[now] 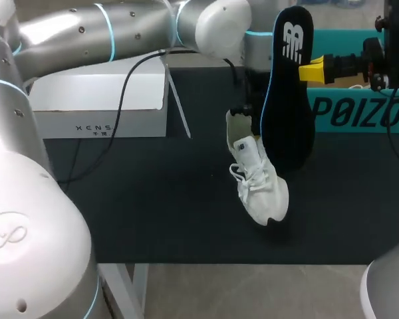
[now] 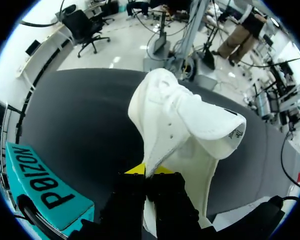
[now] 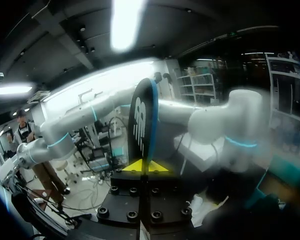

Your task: Take the shoe out of the shoebox, open the shoe tongue, remove and reinsert the insole, then place the shoe into the shoebox

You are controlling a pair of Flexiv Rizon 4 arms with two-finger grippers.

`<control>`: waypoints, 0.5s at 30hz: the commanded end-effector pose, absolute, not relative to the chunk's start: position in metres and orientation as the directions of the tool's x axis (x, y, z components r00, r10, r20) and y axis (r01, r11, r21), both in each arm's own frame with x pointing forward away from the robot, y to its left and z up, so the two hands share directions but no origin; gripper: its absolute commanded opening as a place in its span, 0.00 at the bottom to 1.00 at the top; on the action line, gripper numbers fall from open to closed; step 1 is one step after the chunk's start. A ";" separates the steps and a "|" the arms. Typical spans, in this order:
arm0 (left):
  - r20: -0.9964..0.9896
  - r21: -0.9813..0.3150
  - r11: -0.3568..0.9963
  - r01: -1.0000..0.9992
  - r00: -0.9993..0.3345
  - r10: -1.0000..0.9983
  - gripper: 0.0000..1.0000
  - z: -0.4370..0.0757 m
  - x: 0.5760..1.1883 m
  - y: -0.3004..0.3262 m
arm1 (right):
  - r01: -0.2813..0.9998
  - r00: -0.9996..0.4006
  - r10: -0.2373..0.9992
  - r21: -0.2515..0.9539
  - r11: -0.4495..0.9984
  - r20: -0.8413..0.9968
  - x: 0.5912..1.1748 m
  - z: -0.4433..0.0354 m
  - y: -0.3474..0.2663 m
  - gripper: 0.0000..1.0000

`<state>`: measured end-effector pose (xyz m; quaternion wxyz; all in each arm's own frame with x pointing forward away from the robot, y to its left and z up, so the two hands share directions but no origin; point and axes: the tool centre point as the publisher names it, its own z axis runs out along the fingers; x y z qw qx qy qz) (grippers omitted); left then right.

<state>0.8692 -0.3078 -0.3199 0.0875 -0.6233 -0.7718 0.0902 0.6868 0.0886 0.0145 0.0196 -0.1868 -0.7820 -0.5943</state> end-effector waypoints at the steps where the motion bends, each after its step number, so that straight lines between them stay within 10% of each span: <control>1: 0.267 -0.239 0.029 0.970 0.037 0.963 0.00 -0.329 0.859 -0.319 | 0.317 -0.929 0.269 0.921 0.227 0.254 0.689 0.014 0.090 0.00; 15: 0.235 -0.256 0.022 0.966 0.040 0.971 0.00 -0.356 0.850 -0.327 | 0.317 -0.929 0.269 0.921 0.227 0.254 0.689 0.014 0.090 0.00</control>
